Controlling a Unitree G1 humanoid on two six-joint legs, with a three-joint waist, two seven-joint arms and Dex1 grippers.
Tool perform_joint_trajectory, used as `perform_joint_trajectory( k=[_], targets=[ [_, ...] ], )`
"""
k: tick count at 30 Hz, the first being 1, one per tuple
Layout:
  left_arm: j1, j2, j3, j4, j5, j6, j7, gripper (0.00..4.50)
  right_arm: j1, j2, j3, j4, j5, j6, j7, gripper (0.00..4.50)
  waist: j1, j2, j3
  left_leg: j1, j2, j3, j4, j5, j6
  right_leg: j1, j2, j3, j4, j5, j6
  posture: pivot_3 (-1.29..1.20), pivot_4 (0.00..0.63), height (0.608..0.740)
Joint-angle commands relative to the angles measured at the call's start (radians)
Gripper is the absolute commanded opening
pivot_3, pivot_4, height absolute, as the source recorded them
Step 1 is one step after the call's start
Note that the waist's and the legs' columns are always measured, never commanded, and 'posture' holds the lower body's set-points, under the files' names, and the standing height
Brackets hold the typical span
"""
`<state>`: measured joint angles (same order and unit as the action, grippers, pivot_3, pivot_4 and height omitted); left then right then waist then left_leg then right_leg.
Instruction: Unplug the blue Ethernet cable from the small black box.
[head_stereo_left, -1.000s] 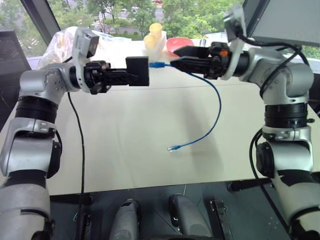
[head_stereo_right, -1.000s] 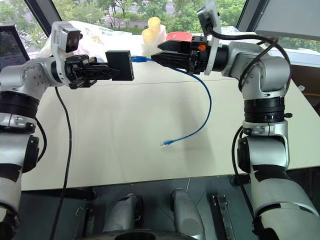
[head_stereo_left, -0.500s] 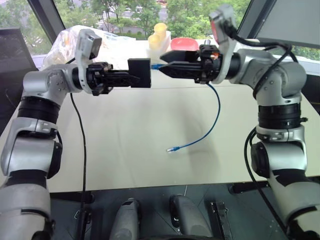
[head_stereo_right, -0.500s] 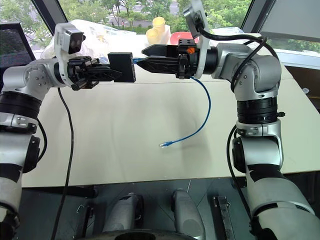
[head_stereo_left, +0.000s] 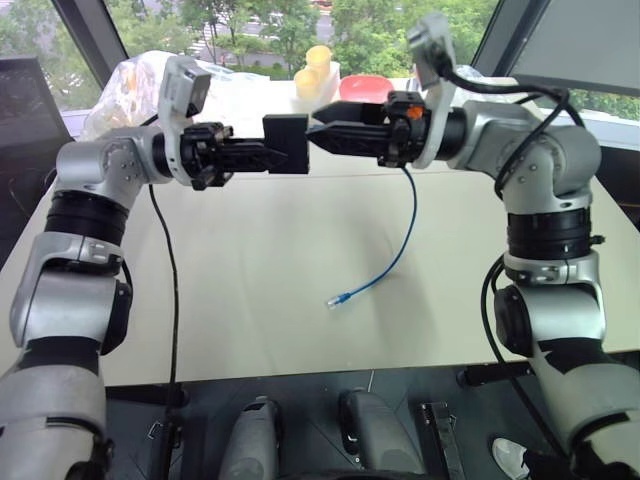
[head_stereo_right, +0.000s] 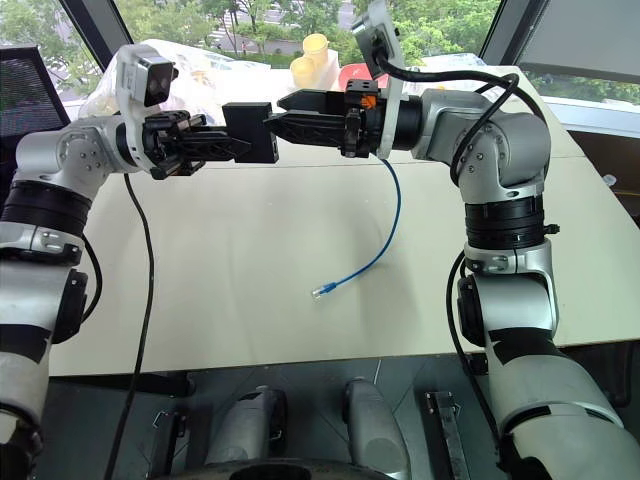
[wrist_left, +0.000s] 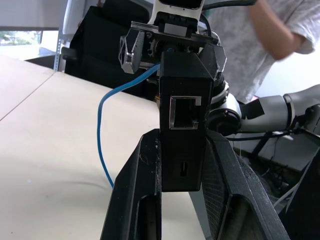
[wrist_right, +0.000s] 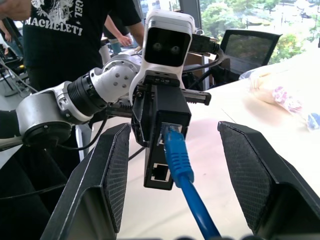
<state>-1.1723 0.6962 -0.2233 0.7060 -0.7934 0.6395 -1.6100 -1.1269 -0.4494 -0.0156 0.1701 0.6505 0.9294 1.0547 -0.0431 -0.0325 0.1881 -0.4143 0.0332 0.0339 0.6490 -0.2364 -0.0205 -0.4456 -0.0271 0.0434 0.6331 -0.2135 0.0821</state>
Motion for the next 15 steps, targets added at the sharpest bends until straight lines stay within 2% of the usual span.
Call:
perform_joint_trajectory(
  k=[1,4,5,7,10,15],
  targets=[
    [-0.028,0.004,0.002,-0.008,0.000,-0.019,-0.004,0.49,-0.011,0.000,-0.018,-0.008,0.015,-0.004,-0.005,2.88,0.000,0.000,0.000,0.000,0.000,0.000,0.000,0.000,0.000,0.000,0.000,0.000,0.000,0.000,0.000,0.00,0.150,0.740],
    [-0.029,0.003,0.004,-0.008,0.002,-0.020,-0.004,0.49,-0.006,-0.001,-0.015,-0.010,0.016,-0.007,-0.004,2.88,0.000,0.000,0.000,0.000,0.000,0.000,0.000,0.000,0.000,0.000,0.000,0.000,0.000,0.000,0.000,0.00,0.150,0.740],
    [-0.029,0.002,0.004,-0.008,0.003,-0.020,-0.004,0.49,-0.005,-0.001,-0.014,-0.009,0.015,-0.008,-0.003,2.39,0.000,0.000,0.000,0.000,0.000,0.000,0.000,0.000,0.000,0.000,0.000,0.000,0.000,0.000,0.000,0.00,0.150,0.740],
    [-0.030,0.002,0.006,-0.009,0.003,-0.019,-0.004,0.49,-0.001,-0.003,-0.012,-0.013,0.015,-0.010,0.001,1.71,0.000,0.000,0.000,0.000,0.000,0.000,0.000,0.000,0.000,0.000,0.000,0.000,0.000,0.000,0.000,0.00,0.150,0.740],
    [-0.031,0.002,0.010,-0.014,0.003,-0.016,-0.004,0.49,0.010,-0.010,-0.006,-0.023,0.013,-0.015,0.014,0.20,0.000,0.000,0.000,0.000,0.000,0.000,0.000,0.000,0.000,0.000,0.000,0.000,0.000,0.000,0.000,0.00,0.150,0.740],
    [-0.035,-0.001,0.017,-0.008,0.009,-0.017,-0.004,0.49,0.023,-0.019,0.015,-0.031,-0.004,-0.032,0.031,0.09,0.000,0.000,0.000,0.000,0.000,0.000,0.000,0.000,0.000,0.000,0.000,0.000,0.000,0.000,0.000,0.00,0.150,0.740]
  ],
)
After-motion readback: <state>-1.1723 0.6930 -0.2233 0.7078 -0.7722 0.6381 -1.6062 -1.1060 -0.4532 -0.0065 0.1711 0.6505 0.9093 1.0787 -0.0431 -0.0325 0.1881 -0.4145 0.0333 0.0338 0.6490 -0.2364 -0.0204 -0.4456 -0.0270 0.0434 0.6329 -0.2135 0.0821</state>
